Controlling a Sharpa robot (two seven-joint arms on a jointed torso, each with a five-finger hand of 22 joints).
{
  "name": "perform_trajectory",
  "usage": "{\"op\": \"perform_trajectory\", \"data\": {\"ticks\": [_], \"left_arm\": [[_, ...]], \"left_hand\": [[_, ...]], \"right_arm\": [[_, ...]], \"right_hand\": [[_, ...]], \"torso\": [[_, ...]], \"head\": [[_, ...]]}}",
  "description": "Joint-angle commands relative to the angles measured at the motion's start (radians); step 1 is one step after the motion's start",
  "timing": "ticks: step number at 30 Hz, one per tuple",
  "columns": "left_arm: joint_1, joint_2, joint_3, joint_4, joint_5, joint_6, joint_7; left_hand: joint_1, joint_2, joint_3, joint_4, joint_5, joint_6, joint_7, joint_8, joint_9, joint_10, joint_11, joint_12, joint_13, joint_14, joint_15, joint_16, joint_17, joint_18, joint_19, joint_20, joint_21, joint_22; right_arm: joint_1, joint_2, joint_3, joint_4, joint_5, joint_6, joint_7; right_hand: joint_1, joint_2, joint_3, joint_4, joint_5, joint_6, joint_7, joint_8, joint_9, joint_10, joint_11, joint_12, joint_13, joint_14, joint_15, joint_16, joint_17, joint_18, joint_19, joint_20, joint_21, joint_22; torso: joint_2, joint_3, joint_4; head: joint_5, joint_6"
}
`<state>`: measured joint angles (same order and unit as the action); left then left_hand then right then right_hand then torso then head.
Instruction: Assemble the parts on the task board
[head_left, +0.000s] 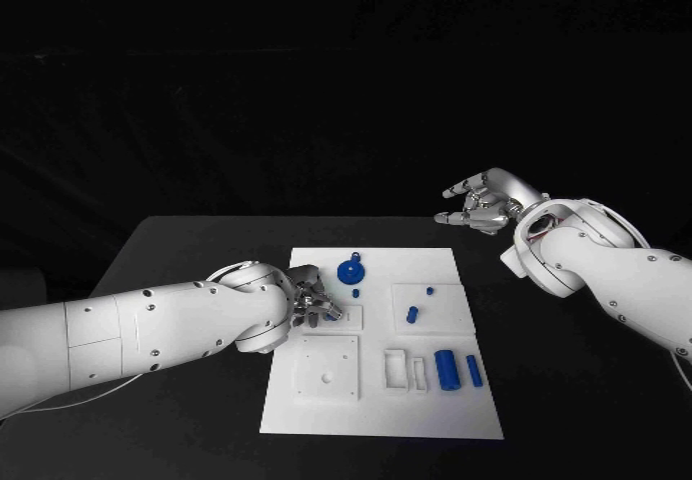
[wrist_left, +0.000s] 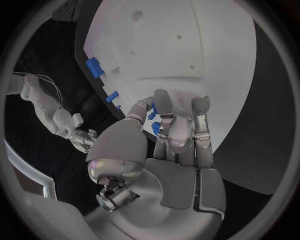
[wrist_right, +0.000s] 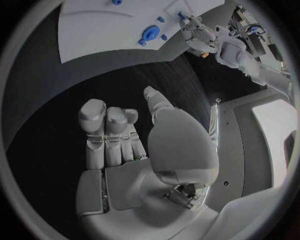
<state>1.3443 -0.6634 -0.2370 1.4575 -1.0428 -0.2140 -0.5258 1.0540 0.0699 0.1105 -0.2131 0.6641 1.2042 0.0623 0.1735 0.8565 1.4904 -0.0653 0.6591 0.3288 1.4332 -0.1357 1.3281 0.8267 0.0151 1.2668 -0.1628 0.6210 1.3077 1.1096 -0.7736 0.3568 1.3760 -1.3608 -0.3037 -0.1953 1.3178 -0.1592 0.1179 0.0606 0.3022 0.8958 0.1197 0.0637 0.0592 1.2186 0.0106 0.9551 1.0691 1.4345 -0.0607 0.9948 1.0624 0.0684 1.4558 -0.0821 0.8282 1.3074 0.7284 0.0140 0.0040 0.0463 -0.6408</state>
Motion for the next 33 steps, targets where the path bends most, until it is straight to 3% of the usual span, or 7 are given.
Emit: {"op": "perform_trajectory", "data": {"ticks": [1,5,8,17,27,33], "left_arm": [[-0.007,0.006,-0.006,-0.007,0.008,0.043,-0.021],[-0.007,0.011,-0.006,-0.01,0.013,0.048,-0.02],[-0.007,0.014,-0.006,-0.012,0.016,0.054,-0.018],[-0.007,0.02,-0.006,-0.02,0.02,0.063,-0.015],[-0.007,0.029,-0.006,-0.03,0.025,0.069,-0.012],[-0.007,0.034,-0.006,-0.035,0.027,0.07,-0.009]], "left_hand": [[0.014,0.025,0.043,-0.034,-0.016,0.124,-0.111,-0.006,-0.003,0.024,-0.028,0.002,0.002,0.001,-0.009,-0.002,0.002,0.004,0.004,0.002,-0.006,0.017],[0.015,0.041,0.039,-0.019,-0.062,0.126,-0.111,-0.005,-0.003,0.024,-0.028,0.002,0.003,0.001,-0.008,-0.003,0.001,0.003,0.004,0.002,-0.007,0.017],[0.016,0.045,0.035,-0.013,-0.068,0.126,-0.111,-0.004,-0.002,0.024,-0.028,0.002,0.004,0.002,-0.008,-0.003,0.001,0.002,0.005,0.002,-0.008,0.017],[0.019,0.045,0.027,-0.005,-0.083,0.128,-0.112,-0.004,-0.003,0.024,-0.028,0.003,0.006,0.002,-0.008,-0.002,0.001,0.002,0.005,0.002,-0.01,0.017],[0.041,0.045,-0.005,0.029,-0.159,0.133,-0.114,-0.003,-0.004,0.024,-0.028,0.006,0.013,0.002,-0.008,0.0,0.006,0.001,0.006,0.003,-0.013,0.018],[0.062,0.042,-0.036,0.071,-0.195,0.136,-0.117,-0.003,-0.006,0.023,-0.028,0.005,0.018,0.002,-0.008,0.002,0.008,0.0,0.006,0.002,-0.014,0.018]], "right_arm": [[-0.001,0.001,0.001,0.0,0.0,0.012,0.002],[-0.001,0.002,0.001,0.0,0.0,0.013,0.002],[-0.001,0.002,0.001,-0.001,0.0,0.013,0.001],[-0.002,0.002,0.001,-0.001,0.0,0.015,0.0],[-0.004,0.005,0.001,-0.004,0.0,0.016,0.001],[-0.004,0.005,0.001,-0.004,0.0,0.016,0.001]], "right_hand": [[-0.006,0.005,0.003,-0.003,0.007,0.007,0.002,-0.006,-0.001,-0.003,0.0,0.002,0.0,0.0,0.0,-0.003,0.0,0.011,0.004,0.004,-0.005,0.105],[-0.006,0.005,0.003,-0.005,0.008,0.006,0.002,-0.006,-0.001,-0.002,0.0,0.002,0.001,0.0,0.0,-0.003,0.0,0.011,0.004,0.004,-0.005,0.105],[-0.006,0.005,0.003,-0.005,0.008,0.006,0.002,-0.006,-0.001,-0.002,0.0,0.002,0.001,0.0,0.0,-0.003,0.0,0.011,0.004,0.004,-0.005,0.105],[-0.005,0.005,0.004,-0.006,0.009,0.007,0.002,-0.006,-0.001,-0.003,0.0,0.002,0.0,0.0,0.0,-0.003,0.0,0.011,0.004,0.004,-0.005,0.105],[-0.005,0.005,0.004,-0.006,0.009,0.007,0.002,-0.006,-0.001,-0.003,0.0,0.002,0.0,0.0,0.0,-0.003,0.0,0.011,0.004,0.004,-0.005,0.105],[-0.005,0.005,0.004,-0.006,0.009,0.007,0.002,-0.006,-0.001,-0.003,0.0,0.002,0.0,0.0,0.0,-0.003,0.0,0.011,0.004,0.004,-0.005,0.105]], "torso": [[-0.001,0.0004,-0.0004],[0.0,0.0008,-0.0007],[0.0,0.0005,-0.0002],[0.0,0.0007,0.0001],[0.0,0.0001,0.0],[0.0,-0.0001,0.0001]], "head": [[0.0,0.001],[0.0,0.001],[-0.002,0.001],[-0.003,0.001],[-0.004,0.0],[-0.006,0.001]]}}
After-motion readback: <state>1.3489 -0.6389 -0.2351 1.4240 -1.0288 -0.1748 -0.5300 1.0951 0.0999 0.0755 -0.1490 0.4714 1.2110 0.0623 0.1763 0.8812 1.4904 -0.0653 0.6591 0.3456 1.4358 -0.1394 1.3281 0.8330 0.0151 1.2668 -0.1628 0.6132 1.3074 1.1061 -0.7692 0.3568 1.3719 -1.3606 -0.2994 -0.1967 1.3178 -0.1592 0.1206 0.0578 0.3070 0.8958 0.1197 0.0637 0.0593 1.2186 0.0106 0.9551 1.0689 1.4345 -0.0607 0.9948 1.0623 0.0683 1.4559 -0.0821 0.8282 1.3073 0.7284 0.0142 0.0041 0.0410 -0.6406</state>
